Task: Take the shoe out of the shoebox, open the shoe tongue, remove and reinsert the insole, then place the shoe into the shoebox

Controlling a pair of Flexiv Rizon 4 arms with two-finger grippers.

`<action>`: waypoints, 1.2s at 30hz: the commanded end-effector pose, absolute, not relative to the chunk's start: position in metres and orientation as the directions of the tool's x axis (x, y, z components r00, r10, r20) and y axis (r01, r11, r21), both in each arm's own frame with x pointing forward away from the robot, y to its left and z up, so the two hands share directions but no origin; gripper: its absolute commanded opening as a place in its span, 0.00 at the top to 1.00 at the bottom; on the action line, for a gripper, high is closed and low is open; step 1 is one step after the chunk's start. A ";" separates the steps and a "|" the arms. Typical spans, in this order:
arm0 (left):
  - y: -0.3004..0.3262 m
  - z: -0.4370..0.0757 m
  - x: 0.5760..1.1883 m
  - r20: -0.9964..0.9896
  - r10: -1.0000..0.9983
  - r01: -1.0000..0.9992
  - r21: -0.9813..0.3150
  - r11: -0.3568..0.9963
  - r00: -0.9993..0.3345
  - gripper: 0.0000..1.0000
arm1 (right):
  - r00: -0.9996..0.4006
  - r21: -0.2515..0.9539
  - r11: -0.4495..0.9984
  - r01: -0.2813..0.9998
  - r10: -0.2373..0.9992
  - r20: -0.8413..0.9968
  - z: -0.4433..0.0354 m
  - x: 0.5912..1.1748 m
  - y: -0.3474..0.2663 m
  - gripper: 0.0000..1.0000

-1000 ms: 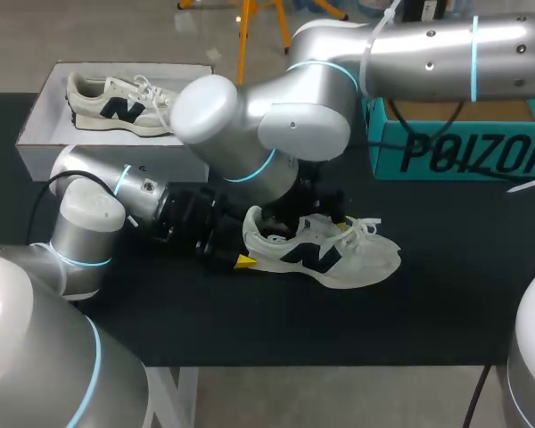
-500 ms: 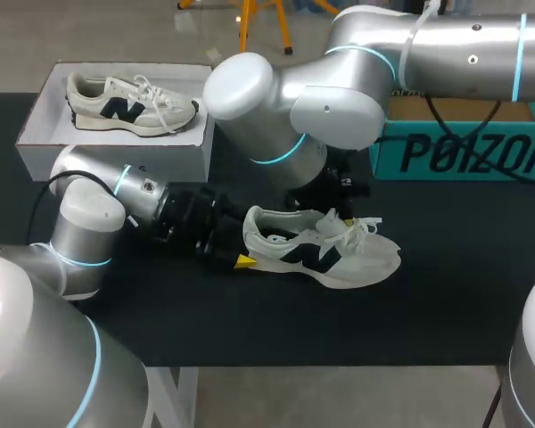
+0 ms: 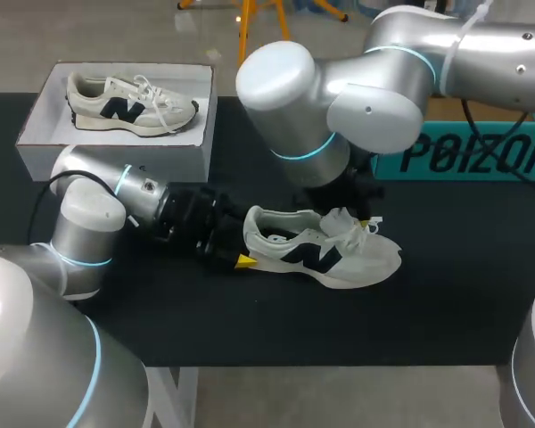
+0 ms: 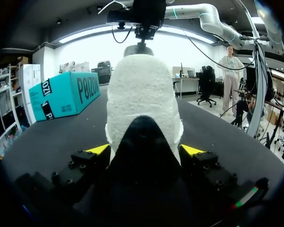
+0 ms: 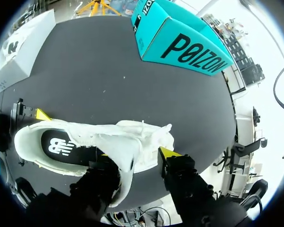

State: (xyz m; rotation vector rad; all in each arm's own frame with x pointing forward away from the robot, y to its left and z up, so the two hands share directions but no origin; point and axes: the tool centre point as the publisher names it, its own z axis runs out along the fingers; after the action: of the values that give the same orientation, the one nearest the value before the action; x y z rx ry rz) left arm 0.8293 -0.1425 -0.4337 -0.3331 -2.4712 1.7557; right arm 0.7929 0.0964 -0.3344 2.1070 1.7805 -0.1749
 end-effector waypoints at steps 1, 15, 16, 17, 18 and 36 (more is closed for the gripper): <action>-0.144 -0.436 0.831 -0.049 0.233 0.123 -0.941 0.316 -0.971 1.00 | 0.182 0.217 -0.114 0.970 0.927 -0.328 -0.327 0.788 0.104 0.11; -0.144 -0.436 0.831 -0.049 0.233 0.123 -0.941 0.316 -0.971 1.00 | 0.180 0.205 -0.126 0.971 0.946 -0.269 -0.315 0.788 0.096 1.00; -0.144 -0.436 0.831 -0.049 0.233 0.123 -0.941 0.316 -0.971 1.00 | 0.187 0.200 -0.135 0.970 0.945 -0.267 -0.316 0.788 0.092 1.00; -0.144 -0.436 0.831 -0.049 0.233 0.123 -0.941 0.316 -0.971 1.00 | 0.195 0.197 -0.146 0.969 0.946 -0.258 -0.317 0.788 0.087 1.00; -0.144 -0.436 0.831 -0.049 0.233 0.123 -0.941 0.316 -0.971 1.00 | 0.203 0.193 -0.156 0.969 0.946 -0.253 -0.318 0.789 0.082 1.00; -0.144 -0.436 0.831 -0.049 0.233 0.123 -0.941 0.316 -0.971 1.00 | 0.033 0.114 -0.033 0.993 0.999 0.001 -0.291 0.775 0.083 0.00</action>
State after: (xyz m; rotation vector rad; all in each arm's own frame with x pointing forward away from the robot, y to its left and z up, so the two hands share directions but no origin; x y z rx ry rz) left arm 0.8293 -0.1426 -0.4337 -0.3333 -2.4710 1.7559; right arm 0.7842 0.0889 -0.3079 2.2150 1.9416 -0.0418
